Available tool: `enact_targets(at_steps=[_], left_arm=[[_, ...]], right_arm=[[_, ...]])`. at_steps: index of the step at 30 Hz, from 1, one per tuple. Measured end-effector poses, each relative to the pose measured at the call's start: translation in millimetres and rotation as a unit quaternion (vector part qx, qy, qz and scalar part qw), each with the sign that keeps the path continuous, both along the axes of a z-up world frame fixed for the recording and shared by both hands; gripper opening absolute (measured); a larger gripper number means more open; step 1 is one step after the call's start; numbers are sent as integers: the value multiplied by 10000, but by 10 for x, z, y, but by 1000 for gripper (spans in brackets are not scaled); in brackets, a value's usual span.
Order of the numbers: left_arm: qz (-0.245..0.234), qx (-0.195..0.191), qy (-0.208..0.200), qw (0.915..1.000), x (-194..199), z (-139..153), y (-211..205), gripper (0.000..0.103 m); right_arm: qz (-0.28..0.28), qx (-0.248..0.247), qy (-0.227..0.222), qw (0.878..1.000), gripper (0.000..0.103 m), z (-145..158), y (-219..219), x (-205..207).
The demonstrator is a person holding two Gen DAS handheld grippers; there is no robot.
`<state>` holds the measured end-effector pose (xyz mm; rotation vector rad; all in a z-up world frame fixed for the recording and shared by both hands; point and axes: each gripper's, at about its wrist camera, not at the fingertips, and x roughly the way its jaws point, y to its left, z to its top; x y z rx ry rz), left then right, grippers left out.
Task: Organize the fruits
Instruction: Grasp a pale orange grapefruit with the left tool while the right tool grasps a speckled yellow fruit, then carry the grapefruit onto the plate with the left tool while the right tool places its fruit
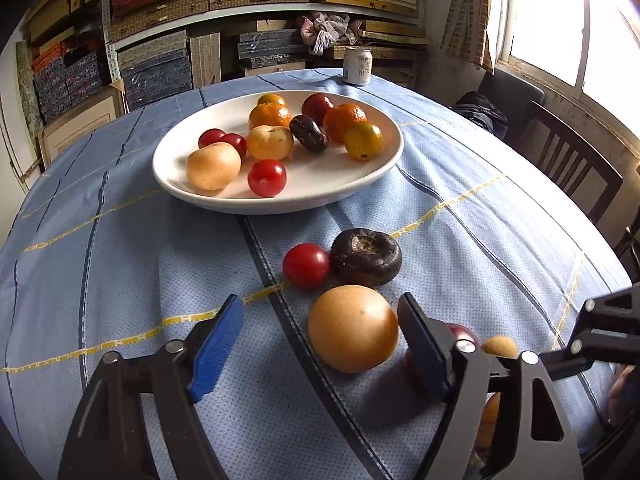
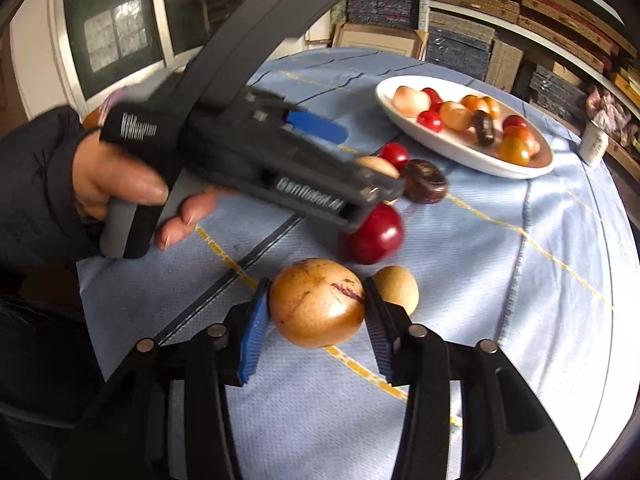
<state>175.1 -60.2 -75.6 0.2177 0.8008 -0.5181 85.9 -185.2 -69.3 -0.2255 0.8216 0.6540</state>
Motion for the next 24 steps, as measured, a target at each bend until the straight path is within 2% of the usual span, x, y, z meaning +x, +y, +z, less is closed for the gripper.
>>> enact_targets(at_steps=[1,3,6,24], left_arm=[[-23,22,-7,10000,-5,-1,-21,69],[-8,42,33,10000,7,-7,-45,65],[38,78,205,9998,27,-62,-30,47],[470,116,137,9987,-6,-22,133,46]], right_arm=[[-55,32,-7,10000,44,21,-41,12],[-128,80,16,9999,44,47,-100,41],[-187,74,-7,9998,44,63,-145,60],[-196,152,-65,9997,44,110,-210,66]])
